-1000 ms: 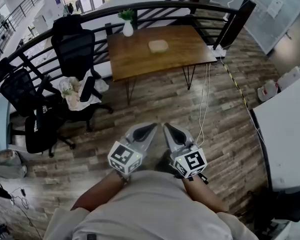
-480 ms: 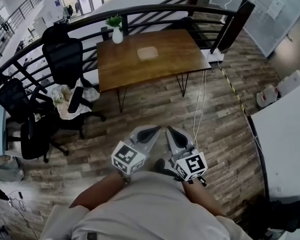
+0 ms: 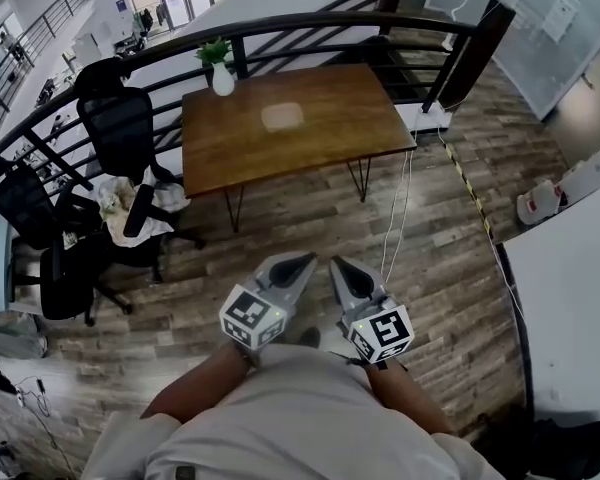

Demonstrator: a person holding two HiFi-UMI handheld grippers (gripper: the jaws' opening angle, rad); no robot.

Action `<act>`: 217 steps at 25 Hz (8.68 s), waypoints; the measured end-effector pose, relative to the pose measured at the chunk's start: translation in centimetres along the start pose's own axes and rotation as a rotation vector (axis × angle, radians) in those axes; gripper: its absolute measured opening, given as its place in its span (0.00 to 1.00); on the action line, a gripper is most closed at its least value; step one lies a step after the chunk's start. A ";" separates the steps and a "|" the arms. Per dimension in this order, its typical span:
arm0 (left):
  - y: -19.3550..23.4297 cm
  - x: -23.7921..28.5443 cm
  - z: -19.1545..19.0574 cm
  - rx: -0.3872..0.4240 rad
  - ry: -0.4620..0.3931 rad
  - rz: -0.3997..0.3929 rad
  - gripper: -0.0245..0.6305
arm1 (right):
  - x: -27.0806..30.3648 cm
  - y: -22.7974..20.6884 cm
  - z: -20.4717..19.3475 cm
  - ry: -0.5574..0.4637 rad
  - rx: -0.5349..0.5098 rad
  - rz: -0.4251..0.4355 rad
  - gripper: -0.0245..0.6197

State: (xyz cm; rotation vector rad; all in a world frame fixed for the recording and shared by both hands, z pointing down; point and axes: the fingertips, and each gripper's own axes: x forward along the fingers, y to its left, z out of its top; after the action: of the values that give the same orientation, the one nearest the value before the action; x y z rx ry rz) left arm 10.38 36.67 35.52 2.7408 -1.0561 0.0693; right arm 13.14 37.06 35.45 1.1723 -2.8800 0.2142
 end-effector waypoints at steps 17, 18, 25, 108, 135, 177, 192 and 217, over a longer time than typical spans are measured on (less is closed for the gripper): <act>7.7 6.4 1.5 -0.007 -0.006 -0.004 0.04 | 7.0 -6.6 0.3 0.016 0.010 0.005 0.05; 8.5 6.7 1.7 -0.009 -0.008 -0.004 0.04 | 7.7 -7.0 0.3 0.019 0.013 0.002 0.05; 15.9 8.0 3.0 -0.022 -0.005 -0.006 0.04 | 14.7 -9.2 0.9 0.032 0.011 -0.009 0.05; 55.2 37.3 8.1 -0.082 0.089 0.199 0.04 | 49.2 -44.4 1.6 0.278 -0.050 0.239 0.05; 67.4 42.4 -4.2 -0.192 0.293 0.117 0.04 | 62.0 -50.1 -17.6 0.502 0.405 0.196 0.12; 72.1 43.1 -15.0 -0.268 0.459 0.047 0.04 | 66.6 -50.7 -32.8 0.590 0.886 0.241 0.13; 72.2 42.7 -15.4 -0.273 0.467 0.058 0.04 | 66.7 -50.6 -32.6 0.573 0.900 0.242 0.06; 67.3 39.8 -10.7 -0.247 0.373 0.162 0.04 | 65.7 -43.4 -18.1 0.387 0.698 0.533 0.05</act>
State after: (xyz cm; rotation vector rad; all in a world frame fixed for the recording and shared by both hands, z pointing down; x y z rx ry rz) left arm -4.67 -36.06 62.15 2.3007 -1.0907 0.4256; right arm -4.26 -36.73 63.36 0.2701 -2.7311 1.3616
